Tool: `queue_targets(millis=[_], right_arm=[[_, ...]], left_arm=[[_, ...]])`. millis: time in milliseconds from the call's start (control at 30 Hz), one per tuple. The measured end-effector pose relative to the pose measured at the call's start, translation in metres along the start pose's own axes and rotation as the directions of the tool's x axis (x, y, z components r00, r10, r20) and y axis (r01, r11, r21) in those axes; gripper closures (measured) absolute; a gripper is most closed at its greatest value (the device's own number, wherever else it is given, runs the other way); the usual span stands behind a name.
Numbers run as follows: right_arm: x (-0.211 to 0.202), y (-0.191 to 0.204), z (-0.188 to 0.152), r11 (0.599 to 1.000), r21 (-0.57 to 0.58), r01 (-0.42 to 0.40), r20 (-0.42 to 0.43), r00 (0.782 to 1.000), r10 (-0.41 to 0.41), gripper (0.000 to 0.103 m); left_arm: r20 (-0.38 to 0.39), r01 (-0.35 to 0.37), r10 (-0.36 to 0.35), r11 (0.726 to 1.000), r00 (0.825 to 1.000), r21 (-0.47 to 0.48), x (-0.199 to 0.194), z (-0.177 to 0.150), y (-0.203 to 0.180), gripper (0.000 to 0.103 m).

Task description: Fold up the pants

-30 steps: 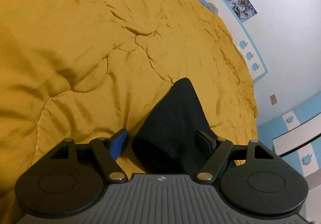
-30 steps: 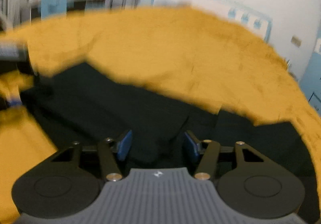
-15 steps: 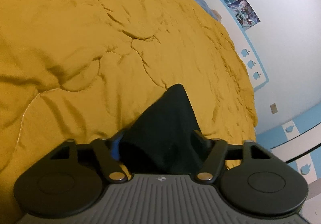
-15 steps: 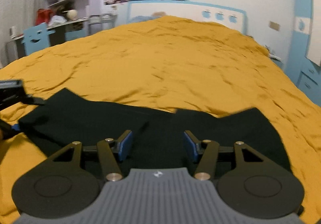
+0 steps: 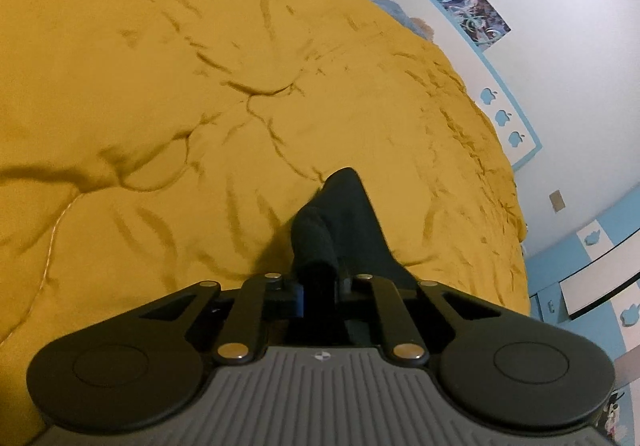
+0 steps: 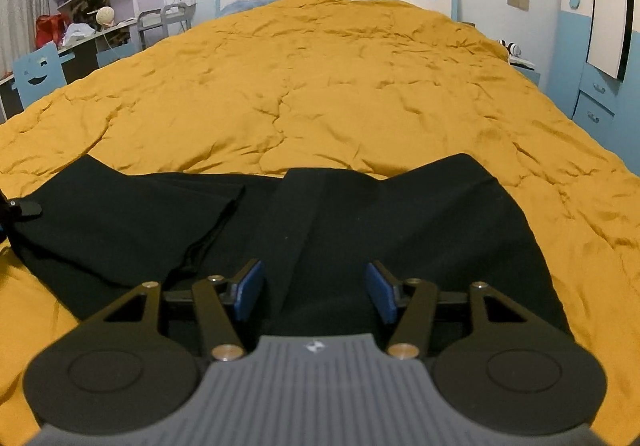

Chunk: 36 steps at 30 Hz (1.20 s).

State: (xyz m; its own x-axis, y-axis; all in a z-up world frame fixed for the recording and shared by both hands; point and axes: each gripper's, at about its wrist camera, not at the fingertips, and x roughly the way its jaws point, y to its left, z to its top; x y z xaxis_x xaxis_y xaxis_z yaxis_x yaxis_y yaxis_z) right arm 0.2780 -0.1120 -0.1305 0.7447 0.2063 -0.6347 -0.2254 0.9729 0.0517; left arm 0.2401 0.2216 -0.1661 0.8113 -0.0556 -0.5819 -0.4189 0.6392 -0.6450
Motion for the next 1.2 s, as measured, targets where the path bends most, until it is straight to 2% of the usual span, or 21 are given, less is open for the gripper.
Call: queue_targets(millis=[133,300,633,900,1067,1133,1200], right_arm=[[-0.002,-0.004,0.003,1.0,0.016,-0.007,0.009,1.0,0.007,0.049],[-0.01,-0.013,0.006,0.999,0.041,-0.015,0.029,0.999,0.014,0.049],[-0.039,-0.068,-0.004,0.986,0.163,-0.028,0.076,0.997,0.016,0.048],[-0.061,-0.118,-0.025,0.969,0.245,-0.023,0.124,0.992,-0.008,0.048],[-0.079,-0.147,-0.038,0.957,0.29,-0.016,0.16,0.987,-0.032,0.048],[-0.083,-0.159,-0.041,0.952,0.306,0.0,0.157,0.986,-0.05,0.048],[-0.087,-0.171,-0.047,0.945,0.327,0.017,0.156,0.985,-0.072,0.047]], left_arm=[[0.024,0.017,-0.018,0.999,1.0,0.045,-0.011,-0.002,-0.016,0.091],[0.04,0.06,-0.065,0.991,0.997,0.123,-0.023,-0.004,-0.053,0.091],[0.012,0.135,-0.144,0.951,0.989,0.279,-0.023,-0.025,-0.139,0.091],[-0.078,0.233,-0.221,0.881,0.972,0.411,-0.005,-0.085,-0.217,0.091],[-0.133,0.287,-0.256,0.806,0.957,0.518,0.011,-0.134,-0.266,0.091],[-0.165,0.299,-0.25,0.778,0.954,0.553,0.021,-0.156,-0.279,0.091],[-0.208,0.303,-0.222,0.733,0.953,0.609,0.035,-0.181,-0.289,0.09]])
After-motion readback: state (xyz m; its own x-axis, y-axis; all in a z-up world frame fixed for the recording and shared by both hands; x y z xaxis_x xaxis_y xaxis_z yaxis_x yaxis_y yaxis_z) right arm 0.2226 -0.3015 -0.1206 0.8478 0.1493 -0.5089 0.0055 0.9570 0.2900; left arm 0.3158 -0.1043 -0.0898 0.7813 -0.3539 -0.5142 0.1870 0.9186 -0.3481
